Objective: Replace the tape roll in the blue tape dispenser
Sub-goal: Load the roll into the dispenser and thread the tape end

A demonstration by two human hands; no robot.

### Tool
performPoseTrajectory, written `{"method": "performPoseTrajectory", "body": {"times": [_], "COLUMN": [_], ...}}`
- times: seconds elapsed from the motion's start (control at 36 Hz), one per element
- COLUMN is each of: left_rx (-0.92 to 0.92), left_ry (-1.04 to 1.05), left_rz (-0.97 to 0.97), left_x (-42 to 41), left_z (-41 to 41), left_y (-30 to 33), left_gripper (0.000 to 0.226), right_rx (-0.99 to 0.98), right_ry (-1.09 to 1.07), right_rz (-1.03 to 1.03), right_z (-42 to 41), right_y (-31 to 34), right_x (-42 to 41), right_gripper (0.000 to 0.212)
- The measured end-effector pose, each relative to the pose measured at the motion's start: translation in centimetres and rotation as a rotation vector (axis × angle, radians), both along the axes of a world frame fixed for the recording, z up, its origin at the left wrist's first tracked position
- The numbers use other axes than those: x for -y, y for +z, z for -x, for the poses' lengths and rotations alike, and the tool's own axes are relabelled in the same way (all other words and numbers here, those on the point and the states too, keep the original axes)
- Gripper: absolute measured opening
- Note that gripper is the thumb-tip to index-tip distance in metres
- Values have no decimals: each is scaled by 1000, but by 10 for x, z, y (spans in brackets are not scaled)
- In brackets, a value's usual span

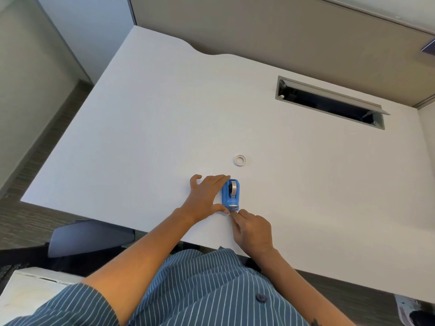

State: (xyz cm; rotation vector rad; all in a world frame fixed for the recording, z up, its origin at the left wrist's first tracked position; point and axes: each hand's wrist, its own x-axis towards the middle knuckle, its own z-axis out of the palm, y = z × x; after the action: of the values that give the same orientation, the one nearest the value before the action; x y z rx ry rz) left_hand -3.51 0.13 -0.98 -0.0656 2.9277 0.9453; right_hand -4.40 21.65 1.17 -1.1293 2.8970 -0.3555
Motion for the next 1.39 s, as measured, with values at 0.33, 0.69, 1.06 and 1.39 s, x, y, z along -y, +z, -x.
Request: {"method": "performPoseTrajectory", "body": {"times": [0.33, 0.69, 1.06, 1.39], "left_rx": [-15, 4, 23, 48], "left_ry": [2, -2, 16, 51], "left_rz": [11, 7, 11, 17], "left_x": [0, -1, -4, -9], "left_z": [-1, -1, -4, -6], "left_y": [-1, 0, 3, 1], "left_gripper": [97, 99, 97, 97], "right_rx": [182, 226, 460, 651], "right_ry": [-312, -363, -364, -373], "right_rz": [162, 112, 97, 137], "right_z": [10, 16, 27, 45], "right_y": [0, -6, -10, -9], "right_x": [1, 5, 2, -2], "right_gripper": [18, 34, 30, 37]}}
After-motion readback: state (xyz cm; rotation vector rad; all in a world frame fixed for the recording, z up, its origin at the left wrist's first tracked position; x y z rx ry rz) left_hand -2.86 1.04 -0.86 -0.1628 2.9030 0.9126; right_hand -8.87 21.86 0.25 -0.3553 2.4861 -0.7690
